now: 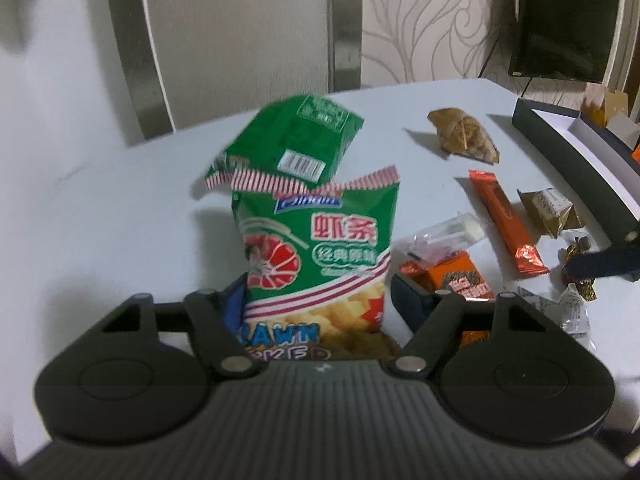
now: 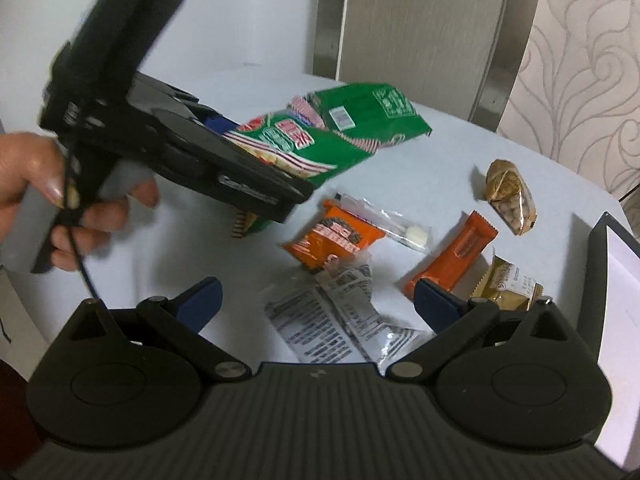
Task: Organize snacks
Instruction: 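Grasp the green-and-white shrimp chip bag with the left tool while the right tool grasps the white sachets, then carry the chip bag and sachets with both tools over the black box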
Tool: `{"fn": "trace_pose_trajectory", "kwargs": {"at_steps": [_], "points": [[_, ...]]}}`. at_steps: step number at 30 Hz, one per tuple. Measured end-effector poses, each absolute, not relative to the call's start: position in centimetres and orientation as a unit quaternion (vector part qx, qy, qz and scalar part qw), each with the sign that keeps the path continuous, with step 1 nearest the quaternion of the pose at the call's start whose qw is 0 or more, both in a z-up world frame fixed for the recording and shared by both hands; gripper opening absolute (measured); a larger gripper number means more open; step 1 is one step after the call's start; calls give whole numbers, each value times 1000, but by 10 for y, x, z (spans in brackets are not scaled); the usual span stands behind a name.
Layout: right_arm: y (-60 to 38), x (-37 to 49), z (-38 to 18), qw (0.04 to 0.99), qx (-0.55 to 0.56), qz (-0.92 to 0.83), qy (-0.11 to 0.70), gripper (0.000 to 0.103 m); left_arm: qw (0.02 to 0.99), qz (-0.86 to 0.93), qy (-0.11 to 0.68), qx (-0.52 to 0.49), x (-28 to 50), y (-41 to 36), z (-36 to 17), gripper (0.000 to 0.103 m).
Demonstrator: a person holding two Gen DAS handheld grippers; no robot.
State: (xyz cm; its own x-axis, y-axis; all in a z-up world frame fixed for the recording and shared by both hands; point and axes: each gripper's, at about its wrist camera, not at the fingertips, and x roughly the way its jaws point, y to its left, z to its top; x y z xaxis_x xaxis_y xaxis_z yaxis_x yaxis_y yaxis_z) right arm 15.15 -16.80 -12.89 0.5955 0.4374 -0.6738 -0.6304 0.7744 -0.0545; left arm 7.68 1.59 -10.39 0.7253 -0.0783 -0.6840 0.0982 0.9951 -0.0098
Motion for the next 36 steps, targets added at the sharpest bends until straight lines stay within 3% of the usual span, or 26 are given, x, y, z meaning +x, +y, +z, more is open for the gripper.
{"fn": "trace_pose_trajectory", "kwargs": {"at_steps": [4,12,14,15,17,18,21,22,36], "points": [[-166,165,-139,864,-157,312,362,70,921,-42,387,8,82,18,-113,75],[-167,172,-145,860,-148,313,374,71,922,-43,384,24,82,13,-115,67],[-165,168,-146,860,-156,313,370,81,922,-44,384,27,81,12,-115,66],[-163,165,-147,860,-166,312,367,93,922,-43,384,27,81,12,-115,66],[-163,161,-148,862,-179,309,360,93,922,-42,384,27,81,12,-114,65],[-163,161,-149,860,-181,307,364,90,922,-42,384,28,80,11,-114,64],[-169,167,-151,861,-154,301,381,65,923,-48,381,29,77,11,-112,62],[-170,169,-150,863,-149,294,383,62,924,-50,379,26,75,12,-112,61],[-170,143,-116,891,-87,274,352,60,936,-77,343,36,53,12,-82,60]]}}
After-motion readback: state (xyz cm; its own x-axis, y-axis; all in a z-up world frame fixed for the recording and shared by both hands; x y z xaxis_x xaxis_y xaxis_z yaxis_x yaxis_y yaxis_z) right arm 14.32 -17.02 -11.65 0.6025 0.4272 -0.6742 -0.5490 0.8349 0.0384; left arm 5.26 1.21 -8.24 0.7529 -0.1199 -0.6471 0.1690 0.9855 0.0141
